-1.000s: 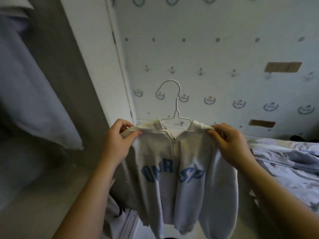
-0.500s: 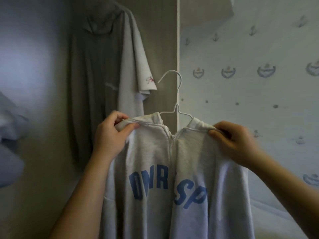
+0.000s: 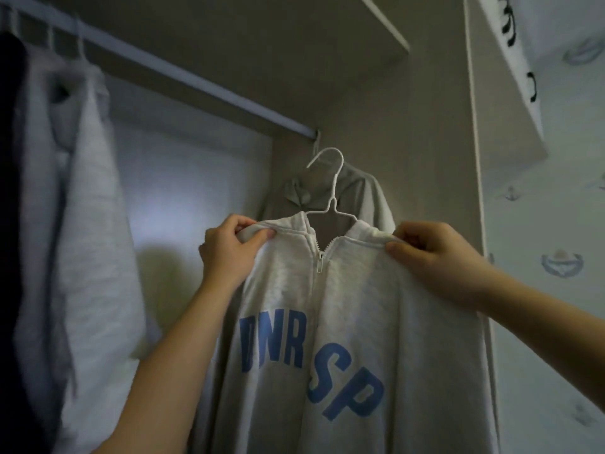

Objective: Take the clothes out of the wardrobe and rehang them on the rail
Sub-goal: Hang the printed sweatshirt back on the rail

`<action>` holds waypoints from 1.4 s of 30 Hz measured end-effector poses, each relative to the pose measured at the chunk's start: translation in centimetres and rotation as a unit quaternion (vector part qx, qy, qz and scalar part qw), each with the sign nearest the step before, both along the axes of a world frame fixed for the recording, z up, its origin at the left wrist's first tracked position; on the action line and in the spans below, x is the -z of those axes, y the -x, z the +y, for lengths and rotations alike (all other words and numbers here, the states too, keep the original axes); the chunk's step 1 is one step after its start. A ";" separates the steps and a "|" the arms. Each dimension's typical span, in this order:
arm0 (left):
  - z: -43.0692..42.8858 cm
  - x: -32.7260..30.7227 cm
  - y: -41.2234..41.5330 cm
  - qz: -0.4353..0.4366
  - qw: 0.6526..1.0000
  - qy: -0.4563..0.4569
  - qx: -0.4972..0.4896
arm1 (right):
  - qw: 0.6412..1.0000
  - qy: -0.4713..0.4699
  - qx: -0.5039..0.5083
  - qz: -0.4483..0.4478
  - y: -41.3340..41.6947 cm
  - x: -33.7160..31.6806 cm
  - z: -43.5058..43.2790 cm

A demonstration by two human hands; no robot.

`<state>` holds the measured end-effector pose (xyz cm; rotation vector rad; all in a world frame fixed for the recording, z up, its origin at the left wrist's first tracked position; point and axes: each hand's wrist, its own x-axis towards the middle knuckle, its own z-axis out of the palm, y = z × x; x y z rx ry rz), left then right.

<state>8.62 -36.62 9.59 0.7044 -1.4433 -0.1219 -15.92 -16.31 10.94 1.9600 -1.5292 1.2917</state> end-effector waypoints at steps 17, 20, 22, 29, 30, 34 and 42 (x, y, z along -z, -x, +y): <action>-8.3 -13.0 0.1 -0.044 0.997 -0.042 0.036 | 0.994 0.084 0.007 -0.075 -9.8 -16.8 -15.4; -9.6 -14.5 -0.1 -0.035 0.997 -0.038 0.057 | 0.993 0.081 0.004 -0.082 -10.9 -18.2 -16.8; -10.1 -15.3 -0.3 -0.027 0.997 -0.035 0.063 | 0.994 0.082 0.008 -0.078 -11.4 -18.8 -17.4; -10.9 -15.8 -0.1 -0.037 0.993 -0.064 0.088 | 0.995 0.065 0.019 -0.080 -11.7 -19.8 -18.7; -11.1 -15.7 0.0 -0.040 0.993 -0.070 0.086 | 0.994 0.062 0.018 -0.083 -11.7 -19.9 -18.8; -11.6 -15.1 0.2 -0.045 0.994 -0.065 0.075 | 0.997 0.028 0.025 -0.075 -11.9 -19.8 -19.7; -13.7 -15.5 0.6 -0.079 0.991 -0.060 0.085 | 0.977 0.055 0.126 0.160 -10.6 -19.2 -17.9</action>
